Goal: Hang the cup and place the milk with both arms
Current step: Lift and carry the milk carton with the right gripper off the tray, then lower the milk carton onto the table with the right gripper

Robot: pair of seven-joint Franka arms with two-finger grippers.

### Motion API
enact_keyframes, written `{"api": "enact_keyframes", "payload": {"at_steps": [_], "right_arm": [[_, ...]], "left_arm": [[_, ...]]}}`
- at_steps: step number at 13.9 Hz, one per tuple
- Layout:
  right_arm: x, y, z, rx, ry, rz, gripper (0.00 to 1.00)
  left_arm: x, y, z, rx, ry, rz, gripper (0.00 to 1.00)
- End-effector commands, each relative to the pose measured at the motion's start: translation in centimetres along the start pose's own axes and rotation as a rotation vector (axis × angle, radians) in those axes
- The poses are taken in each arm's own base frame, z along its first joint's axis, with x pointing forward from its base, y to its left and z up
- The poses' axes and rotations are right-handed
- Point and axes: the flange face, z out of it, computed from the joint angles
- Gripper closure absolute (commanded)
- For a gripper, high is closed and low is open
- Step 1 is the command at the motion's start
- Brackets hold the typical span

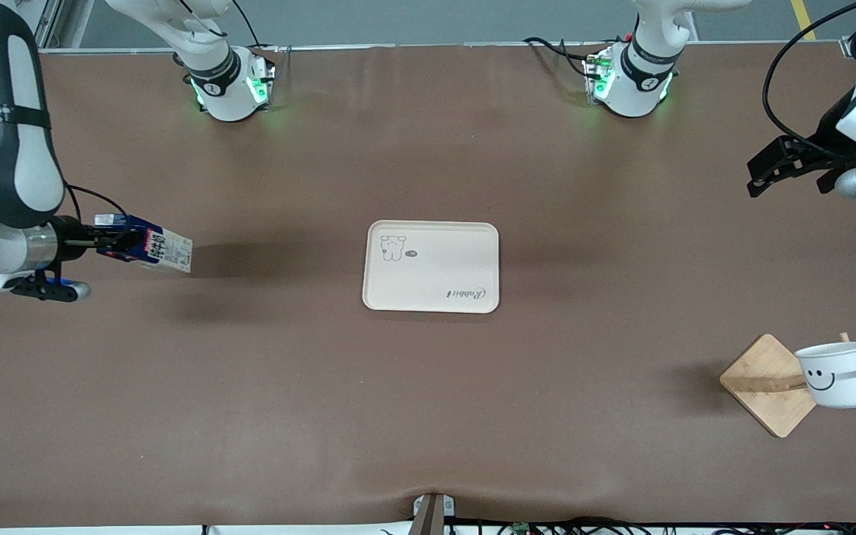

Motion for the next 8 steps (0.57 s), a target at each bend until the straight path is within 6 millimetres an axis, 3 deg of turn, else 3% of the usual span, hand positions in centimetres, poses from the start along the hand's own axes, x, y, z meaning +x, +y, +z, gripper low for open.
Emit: {"api": "enact_keyframes", "payload": {"at_steps": [1, 3, 7, 8], "right_arm": [[-2.3, 1.0, 4.0, -0.016, 0.041, -0.016, 1.0], [-2.3, 1.3, 5.9, -0.015, 0.038, -0.012, 1.0], [-2.0, 1.4, 6.1, -0.017, 0.045, -0.003, 1.0], [-1.9, 2.3, 6.1, -0.01, 0.054, 0.014, 1.0]], "left_arm": [[-0.2, -0.1, -0.7, -0.002, 0.014, 0.014, 0.0], [0.0, -0.2, -0.4, -0.001, 0.014, 0.014, 0.0], [0.0, -0.2, -0.4, 0.001, 0.016, 0.014, 0.0], [0.0, -0.2, -0.4, -0.001, 0.016, 0.014, 0.0]]}}
